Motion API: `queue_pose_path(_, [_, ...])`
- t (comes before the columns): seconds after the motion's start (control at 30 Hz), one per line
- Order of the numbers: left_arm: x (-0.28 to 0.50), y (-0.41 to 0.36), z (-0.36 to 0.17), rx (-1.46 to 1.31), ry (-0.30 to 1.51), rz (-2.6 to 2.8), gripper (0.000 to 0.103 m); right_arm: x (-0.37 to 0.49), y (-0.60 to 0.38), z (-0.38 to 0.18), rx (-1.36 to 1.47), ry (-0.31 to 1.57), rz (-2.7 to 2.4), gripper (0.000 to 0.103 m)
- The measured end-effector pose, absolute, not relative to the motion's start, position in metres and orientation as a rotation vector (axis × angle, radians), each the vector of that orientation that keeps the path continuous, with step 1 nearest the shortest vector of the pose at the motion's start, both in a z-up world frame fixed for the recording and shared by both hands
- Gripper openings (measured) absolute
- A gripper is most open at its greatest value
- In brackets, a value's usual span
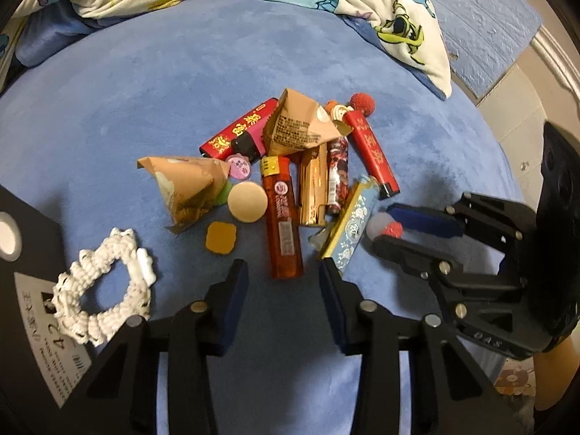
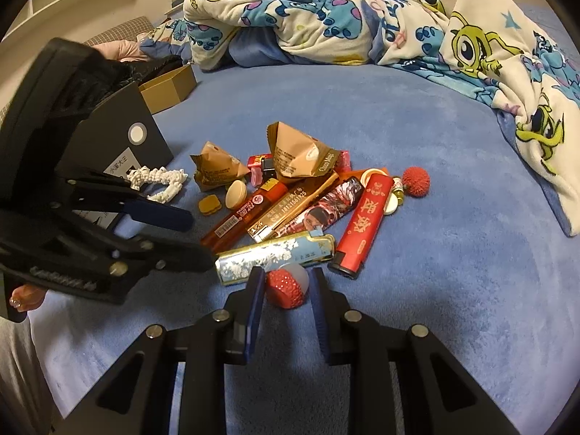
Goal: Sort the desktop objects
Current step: 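Grasp the red-and-white ball with the right gripper, then grasp the red lighter with the left gripper while the right gripper holds the ball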
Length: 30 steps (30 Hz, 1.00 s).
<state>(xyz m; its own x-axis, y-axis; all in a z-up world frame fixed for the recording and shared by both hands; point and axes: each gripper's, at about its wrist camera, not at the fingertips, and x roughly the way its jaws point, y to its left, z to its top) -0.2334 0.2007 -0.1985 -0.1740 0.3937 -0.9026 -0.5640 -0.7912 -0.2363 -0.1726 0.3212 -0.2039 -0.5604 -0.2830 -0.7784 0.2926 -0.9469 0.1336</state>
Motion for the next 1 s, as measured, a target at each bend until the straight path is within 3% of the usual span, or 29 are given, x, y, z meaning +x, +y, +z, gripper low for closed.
queue_pose_path(1.0, [-0.253,0.234,-0.213,-1.465,0.396,2.048,0.031,-0.162,0.330,-0.202,1.242,0.000,-2.526,0.025])
